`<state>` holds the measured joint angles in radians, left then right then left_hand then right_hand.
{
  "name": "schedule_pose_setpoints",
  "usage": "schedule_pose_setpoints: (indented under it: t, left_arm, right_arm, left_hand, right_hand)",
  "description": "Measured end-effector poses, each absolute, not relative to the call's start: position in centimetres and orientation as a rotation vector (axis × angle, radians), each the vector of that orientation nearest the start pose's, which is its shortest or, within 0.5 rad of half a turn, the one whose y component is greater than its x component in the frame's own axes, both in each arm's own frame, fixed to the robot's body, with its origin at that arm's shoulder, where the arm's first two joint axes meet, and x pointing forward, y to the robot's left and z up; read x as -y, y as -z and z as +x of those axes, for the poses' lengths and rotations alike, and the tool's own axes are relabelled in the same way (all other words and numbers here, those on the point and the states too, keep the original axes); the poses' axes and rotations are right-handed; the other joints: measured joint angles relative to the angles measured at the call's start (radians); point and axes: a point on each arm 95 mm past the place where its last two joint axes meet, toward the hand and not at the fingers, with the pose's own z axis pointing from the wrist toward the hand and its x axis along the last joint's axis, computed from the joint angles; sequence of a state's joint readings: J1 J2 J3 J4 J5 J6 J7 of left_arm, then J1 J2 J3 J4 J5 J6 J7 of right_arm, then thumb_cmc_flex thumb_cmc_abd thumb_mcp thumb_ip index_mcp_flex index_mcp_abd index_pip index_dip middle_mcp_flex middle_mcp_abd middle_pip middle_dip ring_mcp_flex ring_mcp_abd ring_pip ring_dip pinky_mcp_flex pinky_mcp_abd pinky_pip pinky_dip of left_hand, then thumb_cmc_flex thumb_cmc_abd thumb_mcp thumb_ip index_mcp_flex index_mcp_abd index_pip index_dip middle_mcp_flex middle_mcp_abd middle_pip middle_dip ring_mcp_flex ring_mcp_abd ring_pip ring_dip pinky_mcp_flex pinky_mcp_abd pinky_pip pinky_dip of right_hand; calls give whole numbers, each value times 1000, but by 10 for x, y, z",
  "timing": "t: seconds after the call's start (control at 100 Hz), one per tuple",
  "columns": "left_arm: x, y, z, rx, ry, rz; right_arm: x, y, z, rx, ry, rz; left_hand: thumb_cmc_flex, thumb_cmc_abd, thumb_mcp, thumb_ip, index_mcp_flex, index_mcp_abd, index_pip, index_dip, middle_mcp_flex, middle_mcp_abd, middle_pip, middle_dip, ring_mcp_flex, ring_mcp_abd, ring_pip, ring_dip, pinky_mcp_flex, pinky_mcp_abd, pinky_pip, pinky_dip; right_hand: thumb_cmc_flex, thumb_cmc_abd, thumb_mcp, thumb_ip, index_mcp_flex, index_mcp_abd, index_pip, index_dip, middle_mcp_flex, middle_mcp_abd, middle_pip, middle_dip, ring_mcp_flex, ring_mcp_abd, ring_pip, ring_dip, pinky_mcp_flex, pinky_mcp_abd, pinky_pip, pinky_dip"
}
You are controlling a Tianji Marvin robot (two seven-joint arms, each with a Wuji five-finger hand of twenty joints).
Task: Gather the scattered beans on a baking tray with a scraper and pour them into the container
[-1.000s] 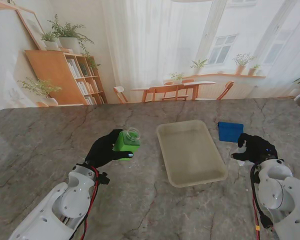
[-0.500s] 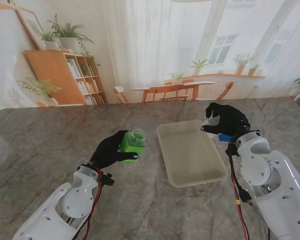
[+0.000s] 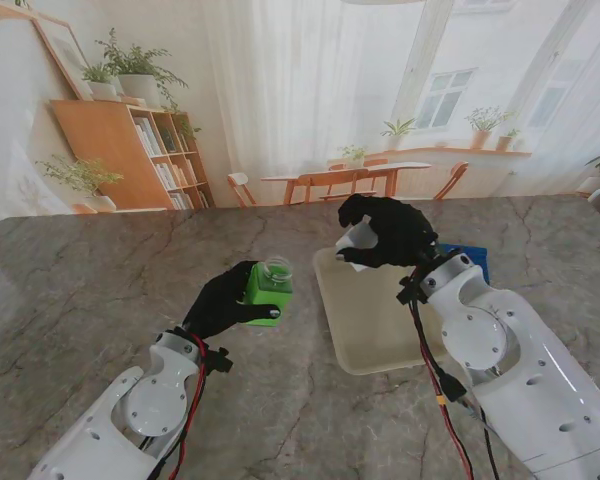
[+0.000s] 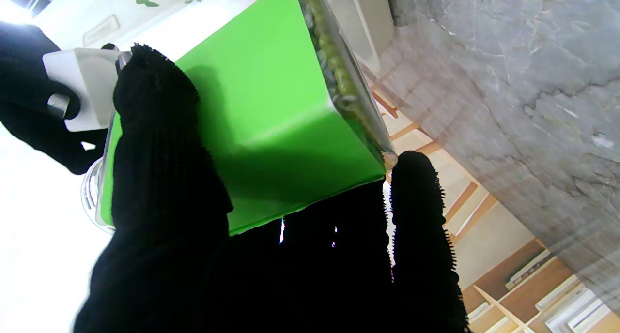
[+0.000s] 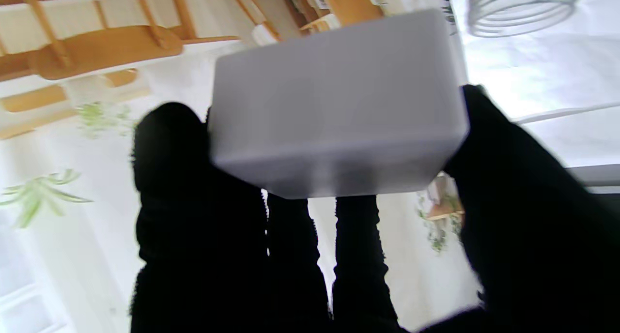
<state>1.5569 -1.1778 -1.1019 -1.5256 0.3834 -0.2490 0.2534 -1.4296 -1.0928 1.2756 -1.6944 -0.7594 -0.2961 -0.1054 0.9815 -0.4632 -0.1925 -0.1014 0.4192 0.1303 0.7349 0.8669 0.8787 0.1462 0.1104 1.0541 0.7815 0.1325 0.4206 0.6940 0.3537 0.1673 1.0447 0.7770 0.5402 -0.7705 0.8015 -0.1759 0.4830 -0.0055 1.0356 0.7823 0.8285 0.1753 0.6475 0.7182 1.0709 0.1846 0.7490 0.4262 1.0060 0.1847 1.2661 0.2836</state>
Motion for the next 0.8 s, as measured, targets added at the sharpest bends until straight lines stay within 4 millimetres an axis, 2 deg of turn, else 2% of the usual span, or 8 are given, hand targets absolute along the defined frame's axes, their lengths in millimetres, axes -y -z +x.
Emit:
schedule_pose_setpoints:
  t: [0.3,0.48,0.8]
  left_arm:
    - [56,333,384,-987,2259,-1644]
    - [59,334,383,-1006,2278,-1651]
    - [66,335,381,-1027,2314,-1645]
  right_arm:
    - [-44,200,419,-1298,-2214,801]
    - [-55,198,416,-1317,-2288,757]
    - [-72,194,419,-1461,-2383,592]
  left_hand:
    - [1,-8,0,0,3,0,7,-15,2,1,0,0,1,0,0,0,0,14,0,0]
    - [1,-8,0,0,9,0,8,-26,10,3,0,-1,11,1,2,0,0,14,0,0]
    - [1,-9,0,0,19,0,8,-49,13,5,0,-2,12,1,2,0,4,14,-1,0]
  right_hand:
    - [0,1,0,0,0,-16,20,-3,0,-11,0,0,0,-5,-8,0,0,0,-1,0]
    - [0,1,0,0,0,-28,21,-12,0,-18,0,0,0,-7,-10,0,0,0,-1,0]
    - [0,1,0,-9,-1,-43,33,-24,0,-38,0,0,0,-10,-19,12,0,0,-4,0]
